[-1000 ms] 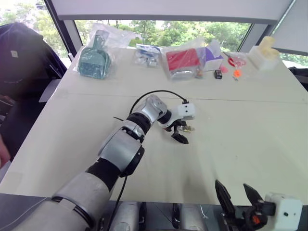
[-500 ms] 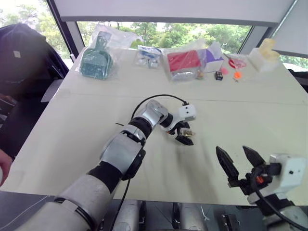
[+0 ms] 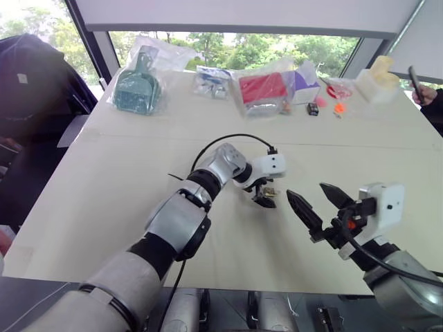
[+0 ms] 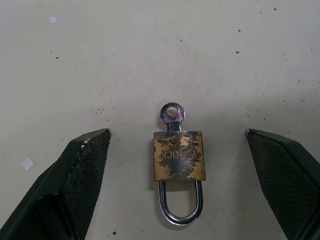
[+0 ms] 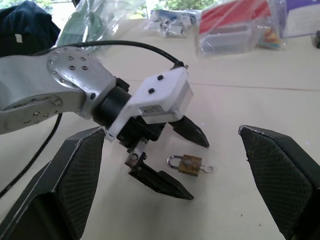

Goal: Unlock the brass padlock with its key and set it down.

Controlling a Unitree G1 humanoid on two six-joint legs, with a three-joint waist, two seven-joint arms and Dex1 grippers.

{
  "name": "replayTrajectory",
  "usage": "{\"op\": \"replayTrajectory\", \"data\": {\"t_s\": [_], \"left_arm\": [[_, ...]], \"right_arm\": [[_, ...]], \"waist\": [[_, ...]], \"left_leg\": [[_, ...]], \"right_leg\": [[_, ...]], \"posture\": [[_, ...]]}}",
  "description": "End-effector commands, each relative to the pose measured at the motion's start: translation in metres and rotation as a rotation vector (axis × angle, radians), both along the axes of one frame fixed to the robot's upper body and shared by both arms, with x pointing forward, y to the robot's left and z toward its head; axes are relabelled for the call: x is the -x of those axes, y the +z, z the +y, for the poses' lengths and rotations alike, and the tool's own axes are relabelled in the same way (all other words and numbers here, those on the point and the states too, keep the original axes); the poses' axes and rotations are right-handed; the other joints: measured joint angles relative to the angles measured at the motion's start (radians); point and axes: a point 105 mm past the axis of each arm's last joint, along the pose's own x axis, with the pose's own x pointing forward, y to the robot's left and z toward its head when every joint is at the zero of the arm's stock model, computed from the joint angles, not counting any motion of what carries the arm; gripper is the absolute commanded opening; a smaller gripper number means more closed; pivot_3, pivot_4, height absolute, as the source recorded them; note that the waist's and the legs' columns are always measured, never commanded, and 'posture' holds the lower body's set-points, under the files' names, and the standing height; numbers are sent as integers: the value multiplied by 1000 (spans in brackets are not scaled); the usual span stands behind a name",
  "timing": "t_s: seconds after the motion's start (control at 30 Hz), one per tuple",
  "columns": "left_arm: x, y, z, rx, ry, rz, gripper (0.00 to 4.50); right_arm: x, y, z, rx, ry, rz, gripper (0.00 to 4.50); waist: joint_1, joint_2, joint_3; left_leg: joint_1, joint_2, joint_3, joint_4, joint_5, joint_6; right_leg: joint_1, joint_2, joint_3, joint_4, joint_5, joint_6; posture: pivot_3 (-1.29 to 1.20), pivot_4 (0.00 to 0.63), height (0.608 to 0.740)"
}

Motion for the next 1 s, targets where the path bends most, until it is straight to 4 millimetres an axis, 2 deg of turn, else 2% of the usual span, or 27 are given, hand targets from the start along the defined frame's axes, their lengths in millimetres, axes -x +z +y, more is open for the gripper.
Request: {"op": "replayTrajectory", "data": {"t_s": [0.03,0.2,0.23,0.33,0.47,0.6,0.67,0.73,0.87,1.0], "left_arm": [[0,-26,22,-127,25,31,3141],[0,-27,20,-122,33,17,839],[-1,-26,20,-118,37,4,716],[-7,-16,15,-75,38,-47,727],[-18,25,6,86,-7,-180,727],[-19,91,16,341,-142,-281,727],[-15,110,23,433,-188,-283,727],[-9,134,29,592,-206,-213,727],[4,149,50,663,-230,-294,727],[21,152,59,661,-210,-413,727]], "right_arm": [[-1,8,-3,10,-7,-37,4500],[-2,7,-7,16,-12,-36,4500],[-3,6,-8,17,-12,-34,4500],[-8,3,-12,15,-9,-10,4500],[-15,6,-19,-35,31,15,4500],[-24,20,-22,-119,154,41,4500],[-26,20,-22,-120,198,86,4500],[-31,33,-18,-181,260,78,4500],[-47,63,-6,-281,354,14,4500],[-61,76,3,-336,400,-15,4500]], "waist": [[1,0,-1],[1,0,-2],[1,0,-2],[1,0,-5],[-1,0,-4],[-1,1,-4],[2,1,-4],[1,1,-4],[-6,3,-4],[-10,3,-4]], "left_leg": [[0,0,0,0,0,0],[0,0,0,0,0,0],[0,0,0,0,0,0],[0,0,0,0,0,0],[0,0,0,0,0,0],[-1,0,1,-2,0,0],[-1,0,2,-3,0,0],[-1,0,1,-3,0,0],[-1,0,2,-3,0,0],[-1,0,2,-4,1,-1]], "right_leg": [[0,0,0,0,0,0],[0,0,0,0,0,0],[0,0,0,0,0,0],[0,0,0,0,0,0],[0,-1,0,0,0,0],[-4,-1,2,1,1,0],[-5,-1,1,1,0,0],[-4,-2,1,1,1,-1],[-3,-2,2,0,1,-1],[-4,-1,3,1,1,-1]], "posture": [[0,150,735],[0,150,735],[0,150,735],[0,150,735],[0,150,735],[0,150,735],[0,150,735],[0,150,735],[0,150,735],[0,150,735]]}}
